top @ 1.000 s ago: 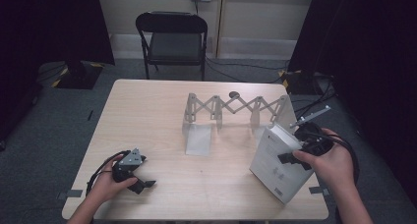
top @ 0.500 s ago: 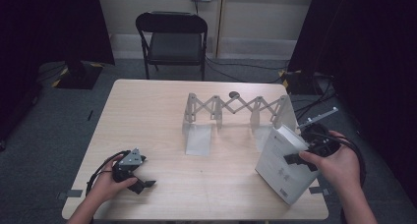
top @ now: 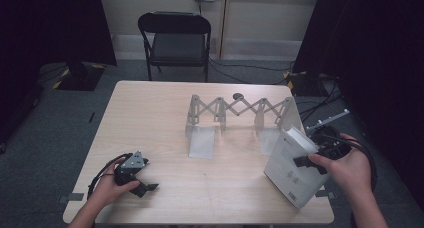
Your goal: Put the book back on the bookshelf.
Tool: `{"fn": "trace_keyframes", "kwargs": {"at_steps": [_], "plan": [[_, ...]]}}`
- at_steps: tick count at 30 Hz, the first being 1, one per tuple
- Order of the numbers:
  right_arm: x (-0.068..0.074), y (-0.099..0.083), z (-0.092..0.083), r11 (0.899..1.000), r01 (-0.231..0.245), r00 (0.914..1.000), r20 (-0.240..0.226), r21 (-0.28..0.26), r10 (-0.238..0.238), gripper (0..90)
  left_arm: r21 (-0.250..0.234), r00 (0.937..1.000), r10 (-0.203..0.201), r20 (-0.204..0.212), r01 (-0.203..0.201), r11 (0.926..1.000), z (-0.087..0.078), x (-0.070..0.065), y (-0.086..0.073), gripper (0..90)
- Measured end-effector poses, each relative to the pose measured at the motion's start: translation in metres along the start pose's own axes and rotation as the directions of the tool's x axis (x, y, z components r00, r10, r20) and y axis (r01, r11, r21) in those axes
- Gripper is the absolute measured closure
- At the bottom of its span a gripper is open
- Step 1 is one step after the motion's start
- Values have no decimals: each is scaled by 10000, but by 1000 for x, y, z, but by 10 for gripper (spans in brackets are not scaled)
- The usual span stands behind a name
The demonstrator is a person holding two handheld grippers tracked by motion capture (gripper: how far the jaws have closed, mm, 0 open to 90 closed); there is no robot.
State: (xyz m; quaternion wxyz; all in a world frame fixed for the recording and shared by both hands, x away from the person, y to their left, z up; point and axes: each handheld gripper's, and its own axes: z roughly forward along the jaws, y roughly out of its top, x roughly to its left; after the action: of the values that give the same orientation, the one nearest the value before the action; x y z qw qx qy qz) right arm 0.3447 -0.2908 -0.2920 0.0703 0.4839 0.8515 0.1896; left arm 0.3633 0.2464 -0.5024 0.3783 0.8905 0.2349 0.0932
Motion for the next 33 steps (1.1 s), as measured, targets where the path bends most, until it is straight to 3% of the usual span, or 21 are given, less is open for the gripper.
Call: {"fn": "trace_keyframes", "kwargs": {"at_steps": [7, 18, 33], "plan": [[-3, 0, -1, 10000, -84, 9999, 122, -9, 84, 537, -7, 10000, 1, 2, -1, 10000, 0, 0, 0, 0], [-5, 4, 1, 9981, -623, 9974, 368, 34, 622, 537, 11, 10000, -2, -1, 2, 10000, 0, 0, 0, 0], [-9, 18, 9, 9893, -1461, 9862, 783, -40, 1460, 537, 2, 10000, -1, 3, 1, 10000, 0, 0, 0, 0]]}}
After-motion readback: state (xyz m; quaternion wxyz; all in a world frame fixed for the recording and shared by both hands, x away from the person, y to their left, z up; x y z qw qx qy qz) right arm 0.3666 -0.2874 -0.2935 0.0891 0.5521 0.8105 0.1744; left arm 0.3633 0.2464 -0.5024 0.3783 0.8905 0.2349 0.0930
